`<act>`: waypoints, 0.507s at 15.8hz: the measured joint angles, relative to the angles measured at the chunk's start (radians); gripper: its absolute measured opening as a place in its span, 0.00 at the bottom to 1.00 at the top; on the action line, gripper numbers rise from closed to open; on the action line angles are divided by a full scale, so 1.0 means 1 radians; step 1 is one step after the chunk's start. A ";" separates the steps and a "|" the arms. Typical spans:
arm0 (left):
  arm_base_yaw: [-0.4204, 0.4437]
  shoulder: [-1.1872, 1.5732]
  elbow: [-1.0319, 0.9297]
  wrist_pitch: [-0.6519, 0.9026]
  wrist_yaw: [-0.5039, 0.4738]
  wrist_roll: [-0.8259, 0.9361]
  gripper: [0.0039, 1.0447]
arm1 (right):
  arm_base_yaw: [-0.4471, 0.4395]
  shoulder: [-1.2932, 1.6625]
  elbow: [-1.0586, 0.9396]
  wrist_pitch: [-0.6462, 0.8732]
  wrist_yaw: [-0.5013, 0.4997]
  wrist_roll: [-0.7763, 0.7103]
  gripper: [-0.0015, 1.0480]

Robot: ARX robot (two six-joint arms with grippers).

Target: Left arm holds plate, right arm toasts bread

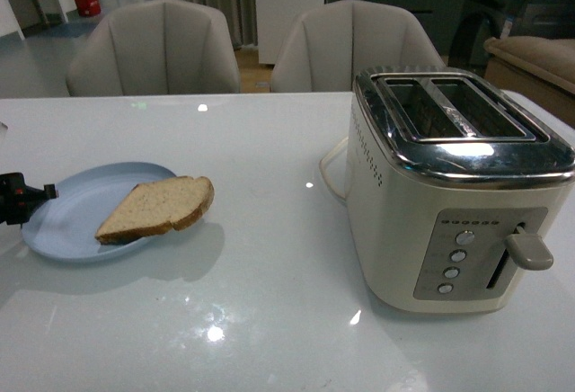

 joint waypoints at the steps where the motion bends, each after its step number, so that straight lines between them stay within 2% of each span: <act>1: 0.000 0.000 -0.001 0.005 0.000 -0.008 0.02 | 0.000 0.000 0.000 0.000 0.000 0.000 0.94; 8: 0.000 -0.033 -0.020 -0.019 -0.009 -0.073 0.02 | 0.000 0.000 0.000 0.000 0.000 0.000 0.94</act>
